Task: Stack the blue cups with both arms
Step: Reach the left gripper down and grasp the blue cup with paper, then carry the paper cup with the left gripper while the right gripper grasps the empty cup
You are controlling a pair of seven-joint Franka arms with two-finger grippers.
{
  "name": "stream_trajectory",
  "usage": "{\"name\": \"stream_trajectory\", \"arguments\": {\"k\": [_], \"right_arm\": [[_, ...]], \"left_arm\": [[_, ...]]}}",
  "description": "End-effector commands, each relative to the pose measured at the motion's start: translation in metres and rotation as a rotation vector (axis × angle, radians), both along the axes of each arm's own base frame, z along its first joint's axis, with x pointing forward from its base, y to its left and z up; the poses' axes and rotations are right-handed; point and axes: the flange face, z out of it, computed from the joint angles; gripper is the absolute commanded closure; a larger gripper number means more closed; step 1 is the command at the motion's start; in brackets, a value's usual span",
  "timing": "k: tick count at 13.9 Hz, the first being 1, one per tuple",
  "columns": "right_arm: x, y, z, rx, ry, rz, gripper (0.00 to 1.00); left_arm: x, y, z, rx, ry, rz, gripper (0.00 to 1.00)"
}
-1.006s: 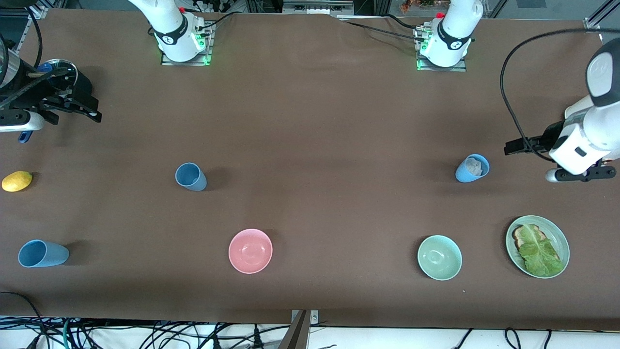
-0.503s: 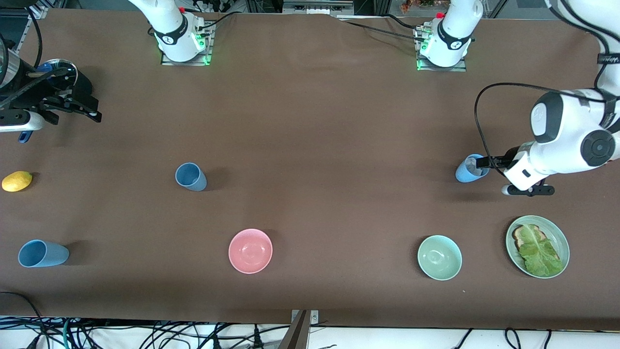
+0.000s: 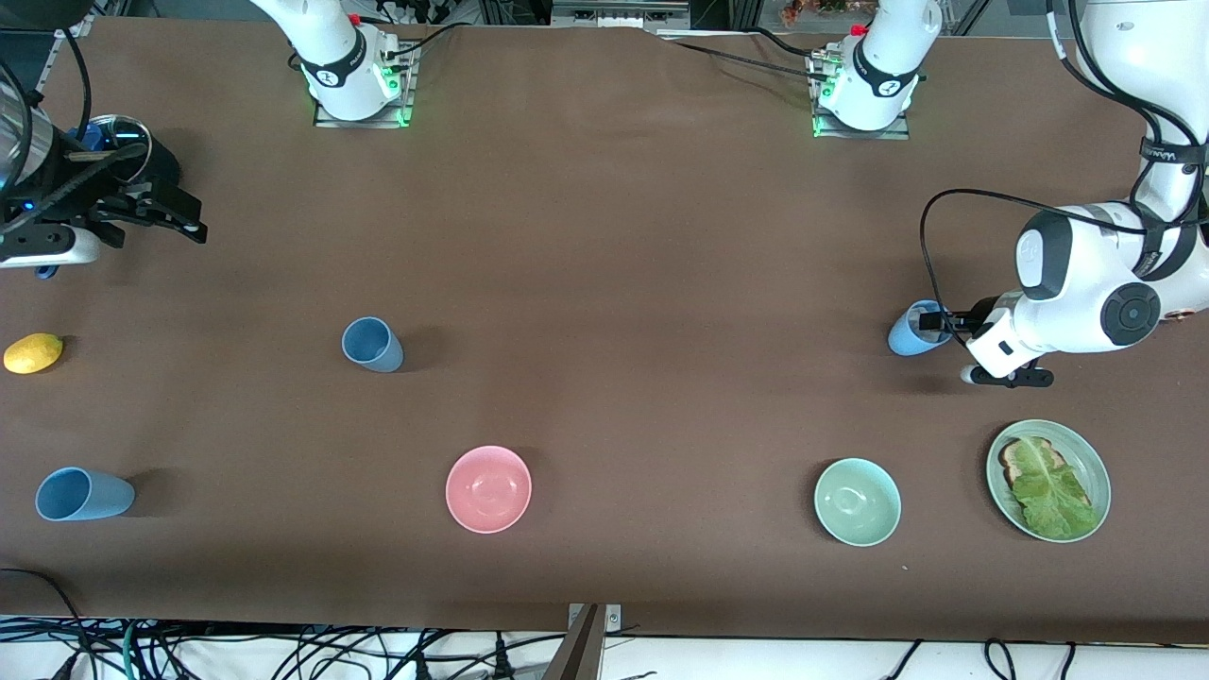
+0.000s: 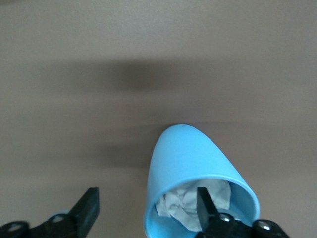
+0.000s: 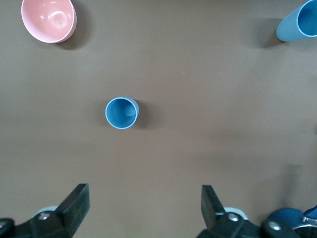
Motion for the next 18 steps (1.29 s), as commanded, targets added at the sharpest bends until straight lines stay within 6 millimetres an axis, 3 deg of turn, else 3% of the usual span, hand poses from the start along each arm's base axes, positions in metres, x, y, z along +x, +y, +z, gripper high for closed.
{"name": "stream_trajectory", "arguments": {"k": [1, 2, 5, 9, 11, 14, 16, 18], "right_arm": [[0.003, 0.002, -0.006, 0.003, 0.019, 0.006, 0.00], [0.003, 0.005, -0.006, 0.003, 0.019, 0.003, 0.00], [0.006, 0.014, -0.018, 0.001, 0.029, 0.029, 0.00], [0.022, 0.018, -0.074, -0.002, 0.061, 0.032, 0.00], [0.022, 0.018, -0.111, -0.001, 0.049, 0.031, 0.00], [0.023, 0.026, -0.184, -0.001, 0.023, 0.038, 0.00], [0.019, 0.031, -0.233, 0.000, -0.001, 0.037, 0.00], [0.016, 0.033, -0.262, 0.000, -0.012, 0.034, 0.00]], "left_arm": [[-0.003, 0.006, 0.002, -0.002, -0.021, -0.014, 0.95], [-0.002, 0.004, 0.003, -0.003, -0.024, -0.016, 1.00], [-0.002, 0.002, 0.004, -0.009, -0.025, -0.014, 1.00], [0.001, 0.002, 0.010, -0.007, -0.035, -0.012, 1.00], [0.006, -0.014, 0.032, -0.008, -0.063, -0.026, 1.00], [0.011, -0.078, 0.068, -0.008, -0.069, -0.013, 1.00], [0.013, -0.147, 0.089, -0.013, -0.072, 0.034, 1.00], [0.007, -0.222, 0.102, -0.003, -0.077, 0.139, 1.00]]}}
